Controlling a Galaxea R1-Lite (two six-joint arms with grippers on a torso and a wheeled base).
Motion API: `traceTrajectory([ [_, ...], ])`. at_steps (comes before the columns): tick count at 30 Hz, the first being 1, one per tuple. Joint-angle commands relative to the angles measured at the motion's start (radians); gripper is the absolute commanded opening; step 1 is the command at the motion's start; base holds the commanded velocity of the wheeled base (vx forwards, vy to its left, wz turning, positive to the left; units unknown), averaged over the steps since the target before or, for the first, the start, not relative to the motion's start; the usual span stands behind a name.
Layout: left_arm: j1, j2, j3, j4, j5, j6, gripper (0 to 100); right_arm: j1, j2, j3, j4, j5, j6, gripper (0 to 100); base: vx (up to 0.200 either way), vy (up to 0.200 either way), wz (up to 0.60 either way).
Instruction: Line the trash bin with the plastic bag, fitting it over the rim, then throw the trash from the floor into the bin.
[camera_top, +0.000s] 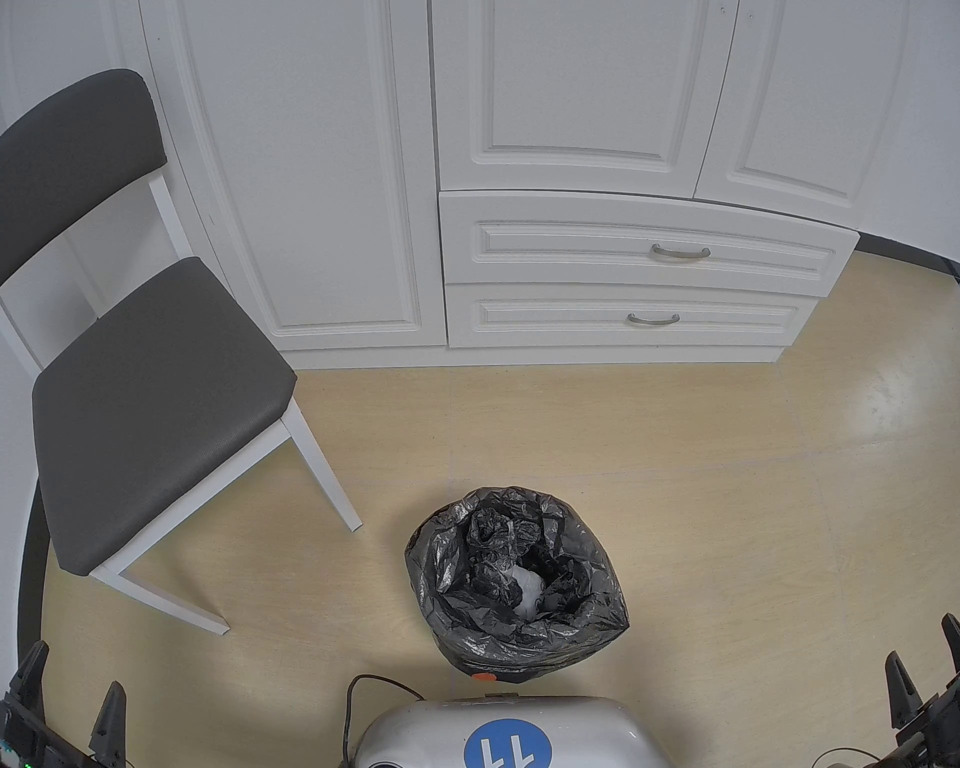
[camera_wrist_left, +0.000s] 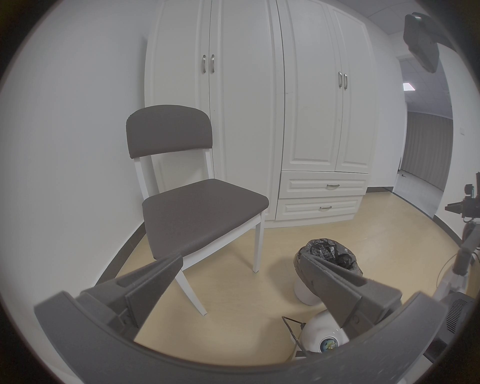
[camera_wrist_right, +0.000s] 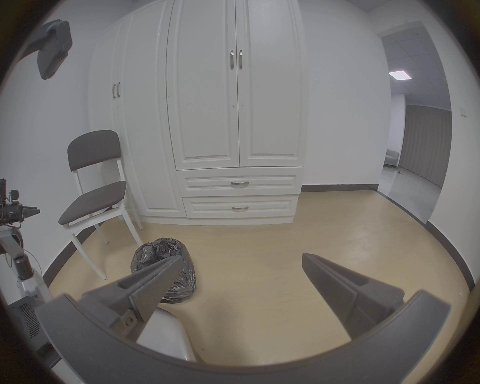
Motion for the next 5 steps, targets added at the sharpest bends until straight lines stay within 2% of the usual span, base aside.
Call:
traceTrajectory([
  [1, 0.0, -0.012, 0.016, 0.0, 0.0, 0.0, 100, 0.0, -0.015, 0.014, 0.0, 0.0, -0.001, 100, 0.0, 0.0, 0.0],
  [5, 0.0, -0.012, 0.016, 0.0, 0.0, 0.0, 100, 0.0, -0.015, 0.014, 0.001, 0.0, 0.001, 100, 0.0, 0.0, 0.0],
])
